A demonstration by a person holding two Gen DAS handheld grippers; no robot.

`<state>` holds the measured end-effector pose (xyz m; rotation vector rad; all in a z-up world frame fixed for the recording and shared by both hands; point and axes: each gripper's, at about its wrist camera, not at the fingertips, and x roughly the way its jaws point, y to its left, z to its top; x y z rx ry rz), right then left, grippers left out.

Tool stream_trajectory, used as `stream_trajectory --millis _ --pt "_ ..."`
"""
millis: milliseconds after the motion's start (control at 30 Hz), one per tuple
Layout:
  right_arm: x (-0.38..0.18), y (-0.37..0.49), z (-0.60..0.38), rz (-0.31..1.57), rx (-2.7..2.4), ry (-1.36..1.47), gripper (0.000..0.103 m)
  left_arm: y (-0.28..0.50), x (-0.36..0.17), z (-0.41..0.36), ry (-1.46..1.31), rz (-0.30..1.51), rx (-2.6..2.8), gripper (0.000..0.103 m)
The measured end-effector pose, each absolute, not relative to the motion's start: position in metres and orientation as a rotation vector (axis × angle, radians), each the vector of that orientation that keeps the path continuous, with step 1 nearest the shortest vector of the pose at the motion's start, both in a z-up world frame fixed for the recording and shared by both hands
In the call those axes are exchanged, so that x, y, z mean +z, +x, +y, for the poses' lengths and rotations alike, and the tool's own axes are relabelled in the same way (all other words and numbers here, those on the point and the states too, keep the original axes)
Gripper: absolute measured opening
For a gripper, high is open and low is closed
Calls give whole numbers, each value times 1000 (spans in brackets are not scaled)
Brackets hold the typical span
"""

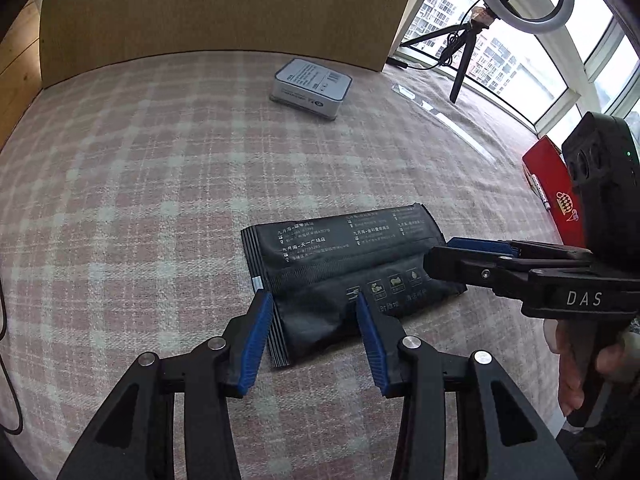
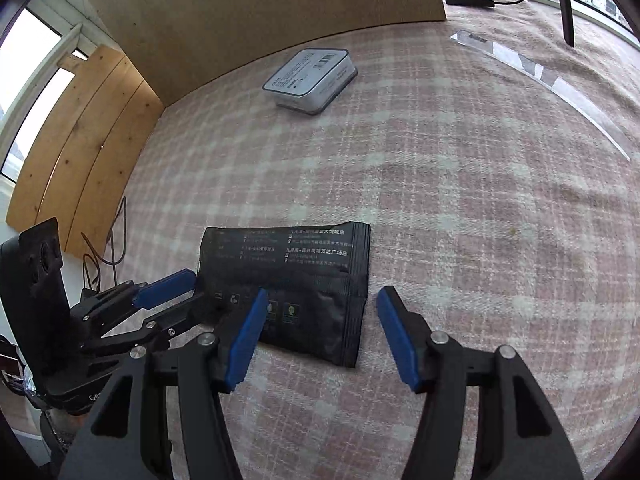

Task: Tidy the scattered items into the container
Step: 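Grasp the black packet by its edge with the left gripper, then carry the black packet over the red box and release it with the left gripper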

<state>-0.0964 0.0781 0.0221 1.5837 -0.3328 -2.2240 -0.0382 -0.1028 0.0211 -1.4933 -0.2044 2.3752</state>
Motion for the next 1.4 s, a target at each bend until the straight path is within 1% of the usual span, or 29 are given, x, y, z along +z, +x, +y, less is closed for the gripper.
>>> stream_trajectory --millis 67,100,133,233,400,467,567,633,700,767,800,833,900,933,1033,1400 --pt "22 -95 73 -319 -2214 1576 55 -37 22 -93 -1470 -167 2360 39" --pt "21 -95 74 -340 -2206 1568 37 -36 23 -89 -1461 -136 2369 39" --pt "19 -95 77 -392 -2192 1573 31 -36 23 -86 -1453 -113 2377 39" --pt "14 -95 88 -504 -2162 1574 26 -37 24 -88 -1443 -132 2375 38" --pt "17 -93 95 -580 -2139 1559 20 -36 24 -93 -1429 -146 2353 39" --pt "20 -93 95 -605 -2132 1551 18 -33 24 -94 -1420 -164 2341 41" --pt "21 -95 99 -688 -2087 1564 16 -23 26 -91 -1397 -129 2340 50" --pt "24 -96 101 -731 -2064 1566 14 -16 27 -83 -1372 -47 2362 52" --pt "30 -96 100 -748 -2049 1563 13 -9 26 -73 -1344 64 2405 53" --pt "36 -95 99 -764 -2034 1561 13 -9 24 -68 -1329 140 2461 50" --pt "39 -95 99 -773 -2025 1561 12 -9 23 -66 -1322 166 2484 45" --pt "42 -94 98 -771 -2023 1560 12 -11 22 -67 -1320 146 2492 40" --pt "47 -91 98 -768 -2036 1548 12 -15 22 -69 -1315 109 2506 35" --pt "50 -90 98 -767 -2043 1543 12 -15 23 -69 -1314 106 2509 32" --pt "58 -85 99 -765 -2061 1520 12 -11 29 -64 -1297 137 2507 25" --pt "117 -59 131 -745 -2144 1347 12 4 92 -31 -1147 233 2548 23"
